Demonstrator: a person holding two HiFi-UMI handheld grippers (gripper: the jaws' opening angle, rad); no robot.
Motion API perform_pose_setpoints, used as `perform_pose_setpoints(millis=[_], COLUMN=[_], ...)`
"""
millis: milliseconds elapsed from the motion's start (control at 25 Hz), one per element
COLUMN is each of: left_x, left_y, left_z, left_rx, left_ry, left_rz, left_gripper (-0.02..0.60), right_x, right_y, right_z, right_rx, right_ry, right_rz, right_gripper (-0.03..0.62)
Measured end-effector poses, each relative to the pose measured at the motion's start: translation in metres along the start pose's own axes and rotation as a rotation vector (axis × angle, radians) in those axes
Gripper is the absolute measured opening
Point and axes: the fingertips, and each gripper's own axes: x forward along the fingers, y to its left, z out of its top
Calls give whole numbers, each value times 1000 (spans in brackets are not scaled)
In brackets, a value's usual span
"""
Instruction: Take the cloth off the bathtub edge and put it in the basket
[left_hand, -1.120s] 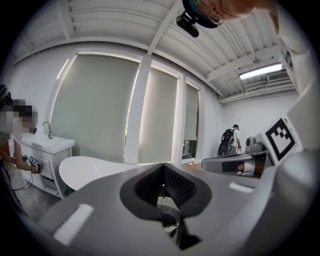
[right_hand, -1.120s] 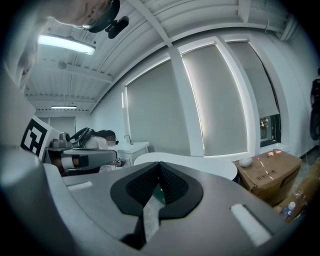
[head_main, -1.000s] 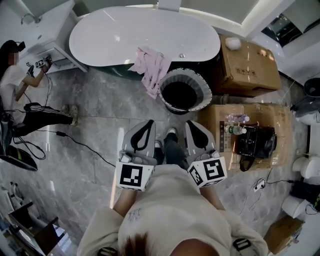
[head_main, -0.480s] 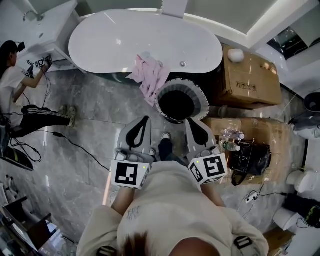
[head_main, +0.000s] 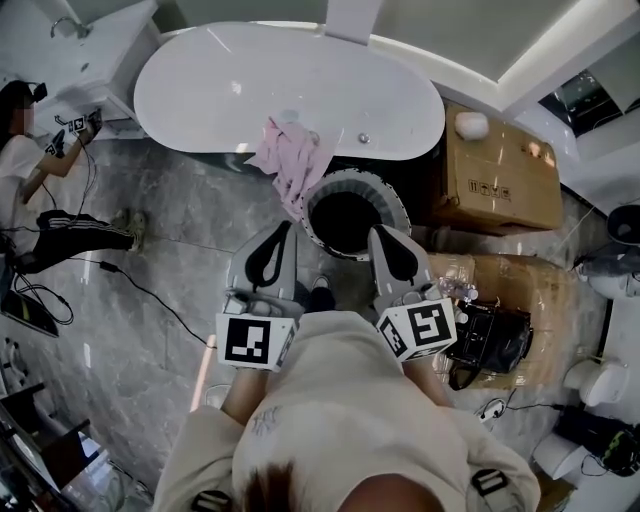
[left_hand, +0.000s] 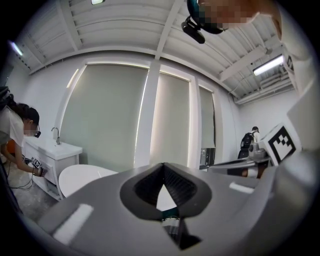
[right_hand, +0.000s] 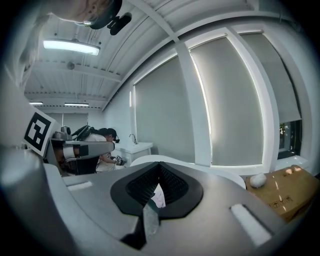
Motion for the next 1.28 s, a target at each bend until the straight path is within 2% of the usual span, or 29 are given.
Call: perform_pose_setpoints(millis=[240,560,880,1080,1280], left_x=[10,34,91,130,153], left_y=[8,39,105,147,182], left_z=[0,-3,-5,11,7], left_rx=[-2,-3,-8,-61,-3], left_ry=[19,46,67,56,70], left_rz=[29,49,-12,-44,-72], left_gripper=[43,44,44,43,43], right_x=[13,51,137,192,225], right_y=[-7,-13,-20,-15,-15], right_z=[0,-8,8,26,26], right_rx=[15,47,57,59,80], right_ry=[13,46,46,22,32], right_rz=[27,32,-27,-51,-79], right_gripper=[-2,-2,-2,-2,-2])
